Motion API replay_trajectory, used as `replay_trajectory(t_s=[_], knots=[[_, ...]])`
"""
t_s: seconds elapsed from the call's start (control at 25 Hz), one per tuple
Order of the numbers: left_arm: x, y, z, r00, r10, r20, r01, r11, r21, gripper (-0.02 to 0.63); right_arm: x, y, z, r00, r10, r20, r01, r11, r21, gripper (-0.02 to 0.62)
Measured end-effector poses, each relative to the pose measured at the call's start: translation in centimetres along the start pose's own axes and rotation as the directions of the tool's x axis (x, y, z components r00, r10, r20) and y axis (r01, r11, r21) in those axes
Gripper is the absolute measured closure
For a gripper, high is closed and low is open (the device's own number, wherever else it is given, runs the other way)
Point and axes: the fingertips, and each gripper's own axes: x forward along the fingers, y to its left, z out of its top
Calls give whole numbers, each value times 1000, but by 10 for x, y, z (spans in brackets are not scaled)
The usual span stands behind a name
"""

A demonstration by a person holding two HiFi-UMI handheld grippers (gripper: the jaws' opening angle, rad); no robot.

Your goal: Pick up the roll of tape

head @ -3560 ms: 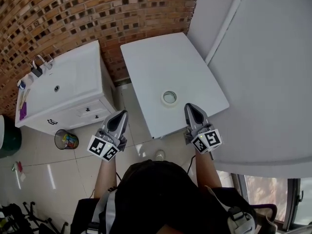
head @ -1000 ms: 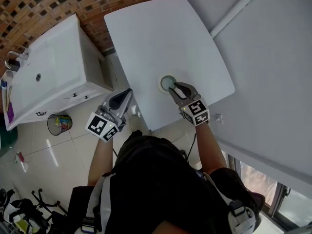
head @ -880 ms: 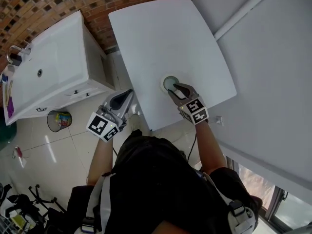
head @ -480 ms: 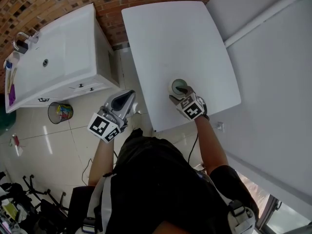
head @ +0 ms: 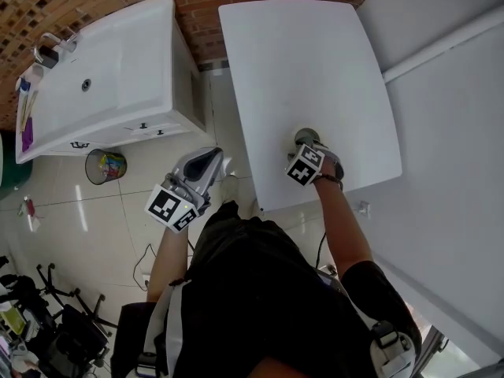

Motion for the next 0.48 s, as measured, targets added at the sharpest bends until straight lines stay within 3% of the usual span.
replay_trajectory(t_s=[0.24,0.36,0.48], knots=[[-11,9,-8,1000,17,-18,-17,1000,-18,604,5,6,1,994,69,-84,-74,996,-58,446],[-8,6,-8,1000,-7,-24,7,1000,-17,604,4,8,1,998,36,-51,-40,995,-86,453],[-4,2,-7,999,-32,-27,32,999,-15,604,-7,4,3,999,-7,43,7,1000,0,459]])
